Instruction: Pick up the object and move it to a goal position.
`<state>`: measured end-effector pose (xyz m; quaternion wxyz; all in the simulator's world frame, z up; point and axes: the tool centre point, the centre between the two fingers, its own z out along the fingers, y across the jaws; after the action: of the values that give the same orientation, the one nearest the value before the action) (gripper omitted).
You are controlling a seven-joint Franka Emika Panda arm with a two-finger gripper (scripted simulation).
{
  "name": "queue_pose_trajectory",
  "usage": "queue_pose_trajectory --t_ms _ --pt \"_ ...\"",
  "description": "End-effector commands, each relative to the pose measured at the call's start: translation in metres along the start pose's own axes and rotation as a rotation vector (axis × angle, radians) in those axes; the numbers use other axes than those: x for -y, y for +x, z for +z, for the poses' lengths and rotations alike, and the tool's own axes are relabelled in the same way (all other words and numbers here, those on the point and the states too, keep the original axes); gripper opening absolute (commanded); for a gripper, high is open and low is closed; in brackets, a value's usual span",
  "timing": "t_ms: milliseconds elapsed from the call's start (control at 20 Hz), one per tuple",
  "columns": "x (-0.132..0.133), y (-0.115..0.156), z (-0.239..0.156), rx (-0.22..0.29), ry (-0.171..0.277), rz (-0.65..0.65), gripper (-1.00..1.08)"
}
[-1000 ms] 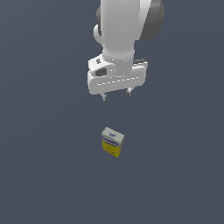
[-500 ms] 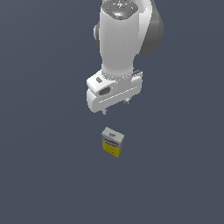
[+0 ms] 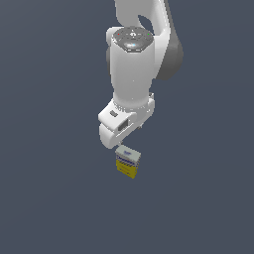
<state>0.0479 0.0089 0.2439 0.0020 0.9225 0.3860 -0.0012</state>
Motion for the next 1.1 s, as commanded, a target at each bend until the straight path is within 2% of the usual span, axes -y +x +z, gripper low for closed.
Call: queue_pose_trajectory --t_ms 0,550,1050 --pt "-0.007 0.005 0.008 -0.001 0.000 -0.065 1.00" --pt "-0.027 0.018 0.036 -0.003 0.002 -0.256 1.00" --pt "-0.030 0.020 0.042 -0.004 0.002 -0.293 1.00"
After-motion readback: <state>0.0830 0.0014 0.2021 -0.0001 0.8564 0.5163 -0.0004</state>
